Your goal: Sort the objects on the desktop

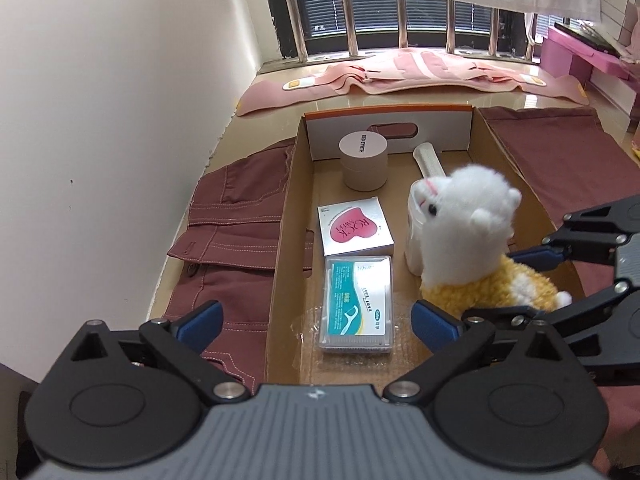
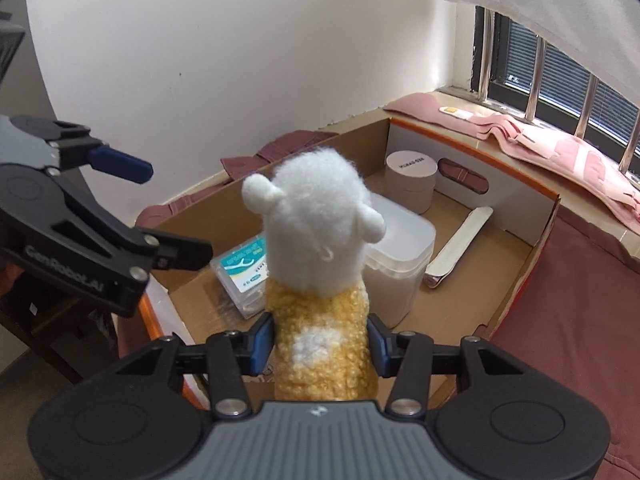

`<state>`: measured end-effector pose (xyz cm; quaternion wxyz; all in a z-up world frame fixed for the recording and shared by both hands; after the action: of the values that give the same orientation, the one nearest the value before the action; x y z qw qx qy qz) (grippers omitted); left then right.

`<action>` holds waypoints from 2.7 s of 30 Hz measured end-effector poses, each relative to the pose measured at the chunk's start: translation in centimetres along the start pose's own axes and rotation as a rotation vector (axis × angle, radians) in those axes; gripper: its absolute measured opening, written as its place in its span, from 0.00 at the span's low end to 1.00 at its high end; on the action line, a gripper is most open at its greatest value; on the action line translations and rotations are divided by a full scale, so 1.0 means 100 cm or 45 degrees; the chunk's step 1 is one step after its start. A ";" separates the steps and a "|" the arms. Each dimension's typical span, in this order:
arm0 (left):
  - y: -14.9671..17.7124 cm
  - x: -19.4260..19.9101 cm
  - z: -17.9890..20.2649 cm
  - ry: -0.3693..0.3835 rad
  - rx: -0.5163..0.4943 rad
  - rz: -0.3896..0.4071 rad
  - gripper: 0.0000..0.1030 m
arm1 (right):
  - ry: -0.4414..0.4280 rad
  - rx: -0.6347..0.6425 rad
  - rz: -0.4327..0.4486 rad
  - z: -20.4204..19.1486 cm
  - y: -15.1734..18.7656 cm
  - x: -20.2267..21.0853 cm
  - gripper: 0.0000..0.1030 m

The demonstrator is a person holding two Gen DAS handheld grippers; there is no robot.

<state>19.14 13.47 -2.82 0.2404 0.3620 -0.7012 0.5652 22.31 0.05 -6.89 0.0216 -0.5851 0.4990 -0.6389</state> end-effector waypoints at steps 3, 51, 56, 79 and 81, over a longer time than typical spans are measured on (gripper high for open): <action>0.001 0.000 -0.002 0.009 0.029 0.006 1.00 | 0.012 0.018 -0.033 -0.002 0.002 -0.007 0.46; 0.018 0.015 -0.019 0.049 0.312 0.067 1.00 | 0.124 -0.207 0.134 0.002 0.004 0.062 1.00; 0.029 0.030 -0.018 0.058 0.306 0.101 1.00 | 0.133 -0.332 0.210 -0.004 0.021 0.085 1.00; 0.056 0.089 -0.017 -0.043 0.240 0.303 1.00 | 0.337 -0.477 0.305 -0.075 0.050 0.106 1.00; 0.059 0.091 -0.017 -0.045 0.240 0.320 1.00 | 0.353 -0.499 0.307 -0.077 0.052 0.106 1.00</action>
<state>8.76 13.54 0.74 0.1204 0.3022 -0.6890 0.6476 10.13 -4.29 -1.23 -0.0849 -0.4215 0.6774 -0.5969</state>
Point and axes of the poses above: each gripper's, at about its wrist camera, not at the fingertips, and x roughly against the way its jaws point, z to its right, y to its underside, the point moved 4 cm from there along -x, roughly the way its jaws point, and after that the axes turned 6 degrees about -y, right-handed, at the moved point
